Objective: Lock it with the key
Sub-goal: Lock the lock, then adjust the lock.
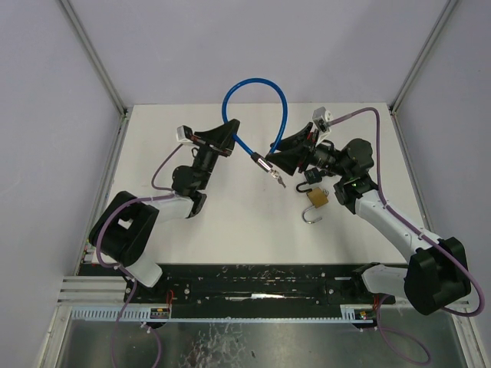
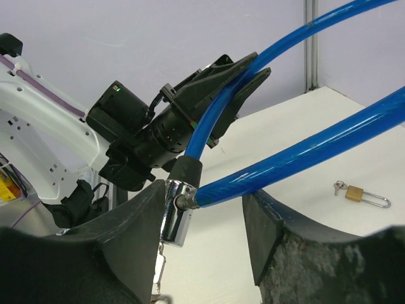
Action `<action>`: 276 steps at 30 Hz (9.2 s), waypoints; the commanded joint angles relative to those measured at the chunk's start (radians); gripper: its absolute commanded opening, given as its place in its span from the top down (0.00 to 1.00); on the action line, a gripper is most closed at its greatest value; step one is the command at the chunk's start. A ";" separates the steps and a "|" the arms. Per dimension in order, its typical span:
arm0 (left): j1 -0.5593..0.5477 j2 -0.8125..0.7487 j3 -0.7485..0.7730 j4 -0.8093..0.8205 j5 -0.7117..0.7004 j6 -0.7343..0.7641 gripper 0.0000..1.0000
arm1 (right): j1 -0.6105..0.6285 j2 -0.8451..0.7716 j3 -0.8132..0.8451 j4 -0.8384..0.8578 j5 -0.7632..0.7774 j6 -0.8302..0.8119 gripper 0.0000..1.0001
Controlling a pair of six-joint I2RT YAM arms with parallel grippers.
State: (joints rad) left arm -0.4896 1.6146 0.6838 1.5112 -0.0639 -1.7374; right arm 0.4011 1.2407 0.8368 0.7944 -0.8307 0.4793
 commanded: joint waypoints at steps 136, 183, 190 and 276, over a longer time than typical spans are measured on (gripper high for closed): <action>-0.009 -0.098 0.158 0.060 0.454 0.514 0.99 | -0.113 -0.082 0.240 -0.306 -0.358 -0.156 0.35; -0.009 -0.115 0.234 0.097 0.536 0.511 1.00 | -0.113 -0.102 0.068 -0.111 -0.297 0.438 1.00; -0.009 -0.114 0.230 0.098 0.537 0.512 1.00 | -0.114 -0.086 0.085 -0.084 -0.314 0.472 1.00; 0.045 -0.085 0.235 -0.055 0.380 0.380 1.00 | 0.083 -0.185 0.194 -0.657 -0.067 -1.821 0.66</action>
State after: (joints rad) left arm -0.4442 1.5379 0.8879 1.4368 0.3325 -1.3544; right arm 0.4660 1.0817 1.0397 0.0677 -0.9127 -1.3289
